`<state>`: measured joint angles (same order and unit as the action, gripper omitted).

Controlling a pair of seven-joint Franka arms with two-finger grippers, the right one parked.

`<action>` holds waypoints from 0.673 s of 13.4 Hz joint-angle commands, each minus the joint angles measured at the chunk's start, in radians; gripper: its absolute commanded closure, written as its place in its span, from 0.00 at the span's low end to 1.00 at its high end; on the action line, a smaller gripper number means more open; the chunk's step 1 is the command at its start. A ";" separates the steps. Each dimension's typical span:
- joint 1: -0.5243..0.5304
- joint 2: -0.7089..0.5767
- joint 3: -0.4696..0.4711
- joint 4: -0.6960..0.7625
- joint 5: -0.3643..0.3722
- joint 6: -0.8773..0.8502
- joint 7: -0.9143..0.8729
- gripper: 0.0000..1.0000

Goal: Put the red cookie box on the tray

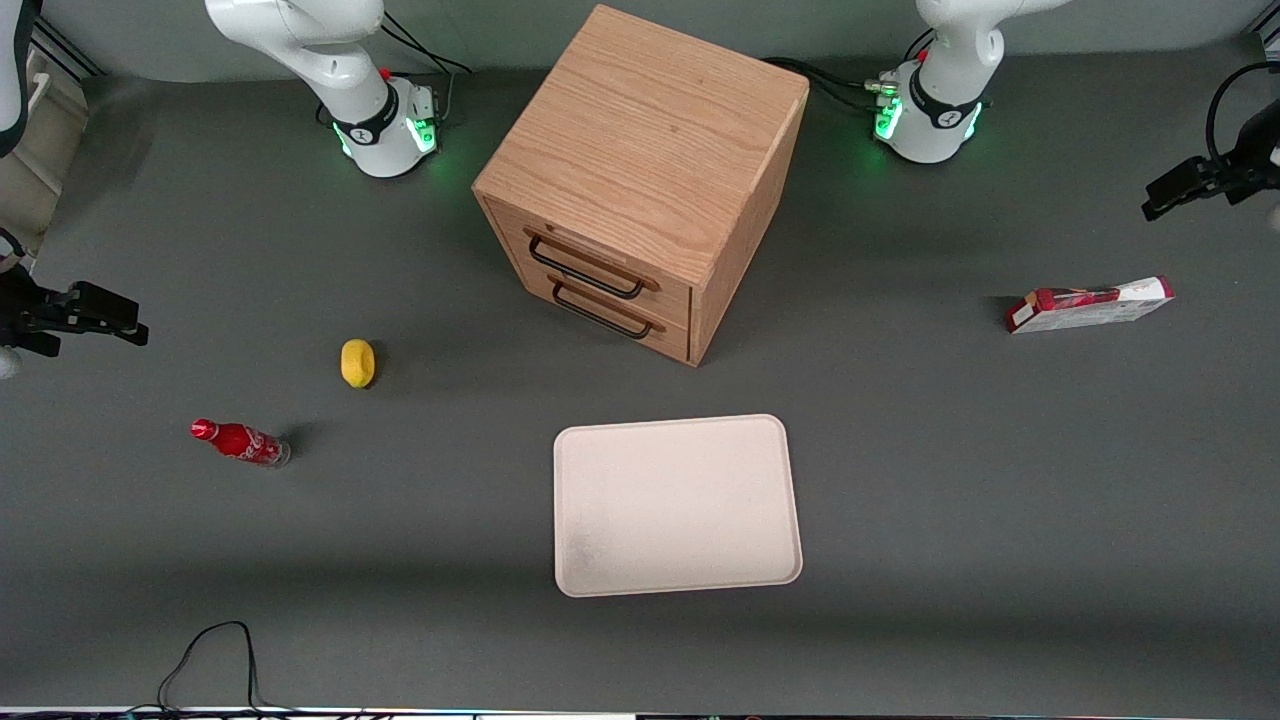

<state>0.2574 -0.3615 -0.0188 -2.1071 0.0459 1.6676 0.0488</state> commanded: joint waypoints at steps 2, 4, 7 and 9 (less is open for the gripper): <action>0.062 -0.048 0.081 -0.057 0.008 0.049 0.195 0.00; 0.065 -0.045 0.098 -0.060 0.008 0.047 0.214 0.00; 0.079 -0.047 0.095 -0.068 0.008 0.035 -0.035 0.00; 0.077 -0.056 0.094 -0.089 0.008 0.034 -0.209 0.00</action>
<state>0.3264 -0.3880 0.0858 -2.1602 0.0466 1.6981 -0.0054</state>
